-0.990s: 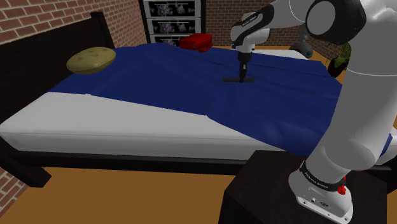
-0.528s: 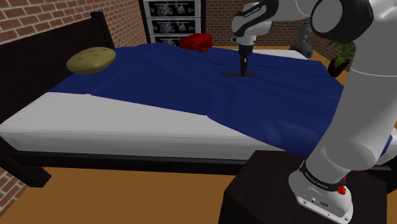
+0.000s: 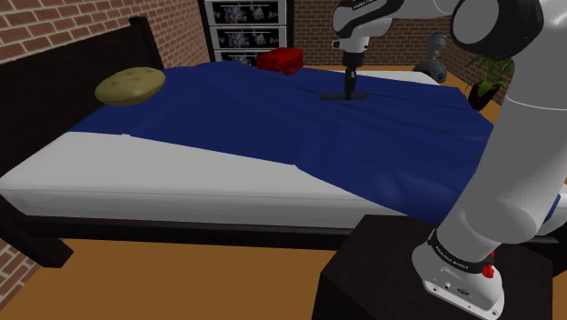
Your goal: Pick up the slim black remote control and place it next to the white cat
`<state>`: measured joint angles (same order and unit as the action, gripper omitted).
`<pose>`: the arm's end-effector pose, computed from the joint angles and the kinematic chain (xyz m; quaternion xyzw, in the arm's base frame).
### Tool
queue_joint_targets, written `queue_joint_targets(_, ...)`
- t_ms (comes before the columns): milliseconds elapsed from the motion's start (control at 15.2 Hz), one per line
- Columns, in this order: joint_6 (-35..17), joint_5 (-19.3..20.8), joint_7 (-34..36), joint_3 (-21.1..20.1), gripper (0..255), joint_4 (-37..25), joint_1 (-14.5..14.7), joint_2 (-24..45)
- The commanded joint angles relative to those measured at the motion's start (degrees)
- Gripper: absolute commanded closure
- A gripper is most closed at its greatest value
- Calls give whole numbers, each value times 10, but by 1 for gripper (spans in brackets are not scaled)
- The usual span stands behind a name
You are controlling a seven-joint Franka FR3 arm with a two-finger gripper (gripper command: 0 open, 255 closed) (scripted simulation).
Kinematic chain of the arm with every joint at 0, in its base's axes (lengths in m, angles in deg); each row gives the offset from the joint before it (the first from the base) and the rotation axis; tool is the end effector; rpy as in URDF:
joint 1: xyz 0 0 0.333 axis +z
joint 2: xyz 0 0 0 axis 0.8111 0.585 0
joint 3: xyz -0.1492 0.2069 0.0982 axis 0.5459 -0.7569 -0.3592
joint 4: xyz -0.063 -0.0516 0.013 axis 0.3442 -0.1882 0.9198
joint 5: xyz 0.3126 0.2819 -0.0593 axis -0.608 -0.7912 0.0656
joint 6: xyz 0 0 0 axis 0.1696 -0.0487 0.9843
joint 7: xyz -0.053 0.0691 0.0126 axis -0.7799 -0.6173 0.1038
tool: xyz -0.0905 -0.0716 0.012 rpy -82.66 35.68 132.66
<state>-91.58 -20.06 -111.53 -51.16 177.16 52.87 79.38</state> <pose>0.5476 -0.2979 0.3986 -0.9527 -0.3010 0.0172 0.0370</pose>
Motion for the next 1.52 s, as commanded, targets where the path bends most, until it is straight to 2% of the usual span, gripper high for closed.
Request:
queue_joint_targets(0,14,3,2,1,255,-10,0,-5)
queue_joint_targets(528,73,7,6,2,255,-63,-1,-11)
queue_joint_targets(990,47,68,-28,28,255,62,-19,-124)
queue_joint_targets(1452,41,128,-69,57,255,148,-55,-220)
